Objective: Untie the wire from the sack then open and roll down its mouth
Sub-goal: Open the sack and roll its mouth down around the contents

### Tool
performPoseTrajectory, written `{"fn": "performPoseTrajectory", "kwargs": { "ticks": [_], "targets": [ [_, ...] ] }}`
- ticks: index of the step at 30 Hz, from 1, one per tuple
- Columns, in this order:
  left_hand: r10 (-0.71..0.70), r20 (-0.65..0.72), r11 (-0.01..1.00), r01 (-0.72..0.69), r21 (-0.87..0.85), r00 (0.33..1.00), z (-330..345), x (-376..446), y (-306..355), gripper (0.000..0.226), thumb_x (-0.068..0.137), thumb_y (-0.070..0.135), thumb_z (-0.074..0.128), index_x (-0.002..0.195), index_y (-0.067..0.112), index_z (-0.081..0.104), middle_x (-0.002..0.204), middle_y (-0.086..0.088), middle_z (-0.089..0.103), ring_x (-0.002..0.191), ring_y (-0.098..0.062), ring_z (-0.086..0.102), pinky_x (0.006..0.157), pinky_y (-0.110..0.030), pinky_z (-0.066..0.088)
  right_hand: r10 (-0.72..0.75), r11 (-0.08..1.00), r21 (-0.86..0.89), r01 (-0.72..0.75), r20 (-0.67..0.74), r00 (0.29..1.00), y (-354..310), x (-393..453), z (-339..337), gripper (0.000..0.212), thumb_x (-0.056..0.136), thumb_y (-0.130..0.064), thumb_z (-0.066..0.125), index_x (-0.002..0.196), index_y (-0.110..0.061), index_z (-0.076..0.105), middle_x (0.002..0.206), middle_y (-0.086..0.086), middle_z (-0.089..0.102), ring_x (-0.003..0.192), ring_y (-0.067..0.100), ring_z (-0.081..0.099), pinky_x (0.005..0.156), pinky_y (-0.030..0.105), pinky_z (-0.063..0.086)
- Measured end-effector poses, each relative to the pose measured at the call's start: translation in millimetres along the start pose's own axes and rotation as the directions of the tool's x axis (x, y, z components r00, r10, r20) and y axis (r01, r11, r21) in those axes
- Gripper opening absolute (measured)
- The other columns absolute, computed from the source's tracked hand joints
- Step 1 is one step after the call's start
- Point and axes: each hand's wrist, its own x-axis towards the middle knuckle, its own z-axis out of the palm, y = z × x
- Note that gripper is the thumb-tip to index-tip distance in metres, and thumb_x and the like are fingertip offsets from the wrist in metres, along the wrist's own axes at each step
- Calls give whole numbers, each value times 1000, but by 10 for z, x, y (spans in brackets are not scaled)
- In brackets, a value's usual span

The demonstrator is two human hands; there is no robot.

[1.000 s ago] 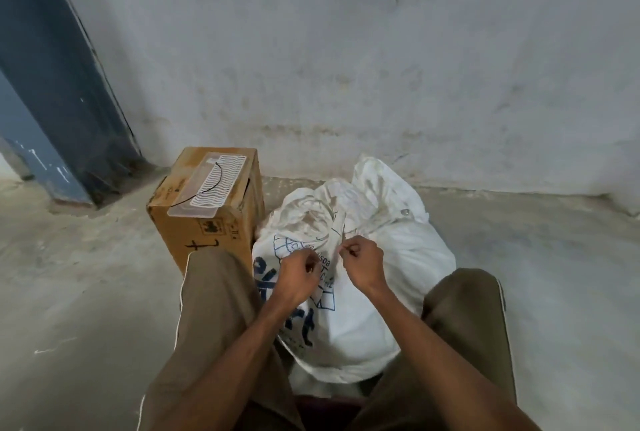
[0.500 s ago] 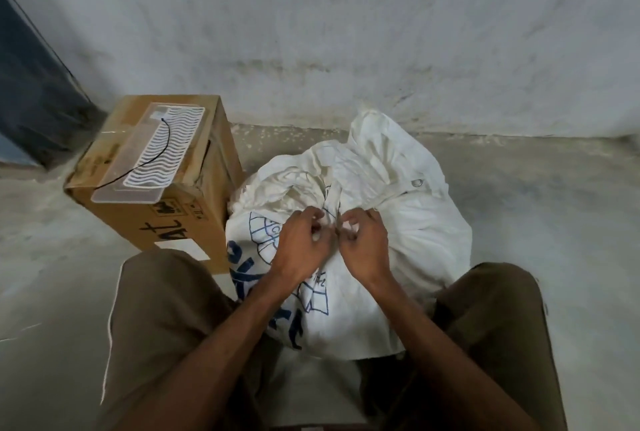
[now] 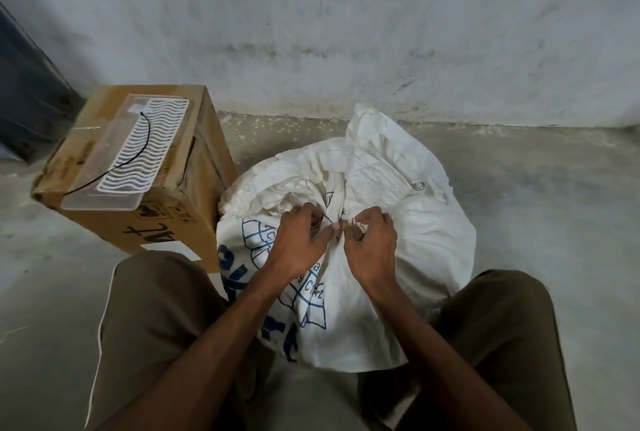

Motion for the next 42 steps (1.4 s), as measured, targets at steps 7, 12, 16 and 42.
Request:
{"fn": "performPoseTrajectory", "kwargs": {
  "ticks": [7, 12, 16, 42],
  "targets": [
    [73, -113, 997, -74, -5, 991, -60, -225, 106, 8, 89, 9, 57, 97, 10, 58, 95, -9, 62, 93, -29, 58, 83, -46, 51, 61, 992, 105, -63, 23, 998, -57, -137, -198, 23, 83, -4, 66, 95, -21, 55, 89, -12, 64, 70, 11, 66, 70, 36, 57],
    [108, -238, 983, -139, -118, 965, -171, -650, 256, 9, 92, 3, 53, 96, 11, 52, 85, -5, 63, 76, -23, 60, 68, -40, 50, 5, 978, 211, 0, -21, 1000, -191, -490, -460, 30, 77, -1, 67, 93, -23, 53, 88, -13, 64, 70, 5, 63, 65, 31, 55],
    [82, -223, 970, -129, -207, 971, -239, -1170, 381, 15, 92, 5, 55, 95, 19, 52, 81, 1, 64, 74, -15, 62, 66, -32, 48, -39, 959, 280, 40, -7, 999, -301, -914, -737, 29, 76, 1, 67, 92, -20, 56, 88, -8, 64, 65, 8, 61, 61, 26, 52],
    [-291, -300, 804, 63, -591, 909, -523, -1379, 208, 22, 103, 27, 55, 118, 12, 61, 122, -7, 60, 115, -23, 56, 100, -35, 45, 130, 952, 293, -84, -142, 981, -188, -1025, -757, 12, 92, -15, 69, 85, -7, 65, 69, -7, 65, 67, 12, 65, 64, 17, 47]
  ]
}}
